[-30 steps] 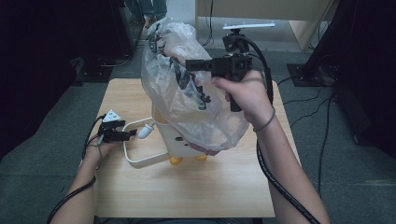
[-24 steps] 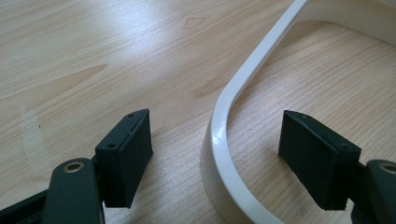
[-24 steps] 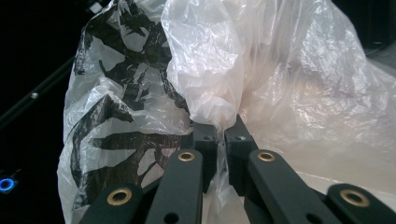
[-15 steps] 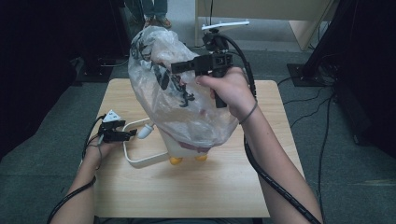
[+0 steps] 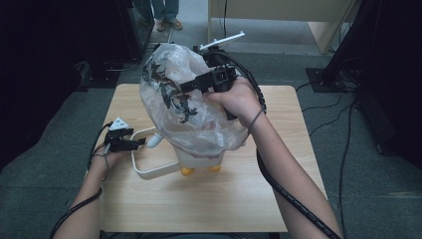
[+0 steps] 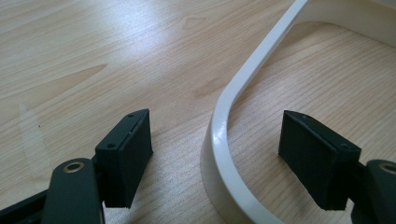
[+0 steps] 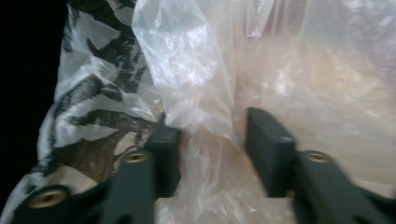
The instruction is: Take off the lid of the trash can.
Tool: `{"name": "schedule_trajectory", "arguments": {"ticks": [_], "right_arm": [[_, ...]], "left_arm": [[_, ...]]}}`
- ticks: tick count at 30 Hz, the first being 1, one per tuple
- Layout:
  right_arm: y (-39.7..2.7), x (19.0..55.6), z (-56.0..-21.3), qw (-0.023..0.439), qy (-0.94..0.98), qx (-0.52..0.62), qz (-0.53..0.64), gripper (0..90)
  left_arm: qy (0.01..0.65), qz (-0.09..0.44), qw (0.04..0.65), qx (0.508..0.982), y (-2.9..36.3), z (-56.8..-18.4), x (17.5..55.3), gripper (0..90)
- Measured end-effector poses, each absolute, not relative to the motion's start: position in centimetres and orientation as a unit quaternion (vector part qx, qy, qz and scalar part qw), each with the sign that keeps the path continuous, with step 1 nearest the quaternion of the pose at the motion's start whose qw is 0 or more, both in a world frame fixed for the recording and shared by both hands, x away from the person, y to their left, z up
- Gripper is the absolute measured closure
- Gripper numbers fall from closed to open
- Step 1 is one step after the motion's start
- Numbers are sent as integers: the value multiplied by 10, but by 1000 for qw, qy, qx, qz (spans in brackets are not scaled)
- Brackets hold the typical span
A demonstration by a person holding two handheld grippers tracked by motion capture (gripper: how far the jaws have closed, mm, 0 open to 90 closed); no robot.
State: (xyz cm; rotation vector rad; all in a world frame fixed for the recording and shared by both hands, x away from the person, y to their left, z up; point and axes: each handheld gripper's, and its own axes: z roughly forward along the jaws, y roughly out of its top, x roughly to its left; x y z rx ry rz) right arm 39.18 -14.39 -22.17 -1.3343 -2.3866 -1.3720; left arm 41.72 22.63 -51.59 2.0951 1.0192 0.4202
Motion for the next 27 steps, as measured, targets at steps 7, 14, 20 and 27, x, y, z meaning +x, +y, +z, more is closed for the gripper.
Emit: {"name": "schedule_trajectory", "arguments": {"ticks": [7,14,20,27], "right_arm": [[-162,381,-197,25,-763,-431,-481,402],[-161,357,-171,29,-762,-400,-508,584],[-135,354,-190,31,-787,-382,-483,619],[-113,381,-226,19,-827,-392,-403,514]], "left_arm": [[397,168,374,821,226,-516,417,259],[396,171,373,822,225,-516,417,259],[396,171,371,822,225,-516,416,258],[398,166,375,821,226,-516,417,259]]}}
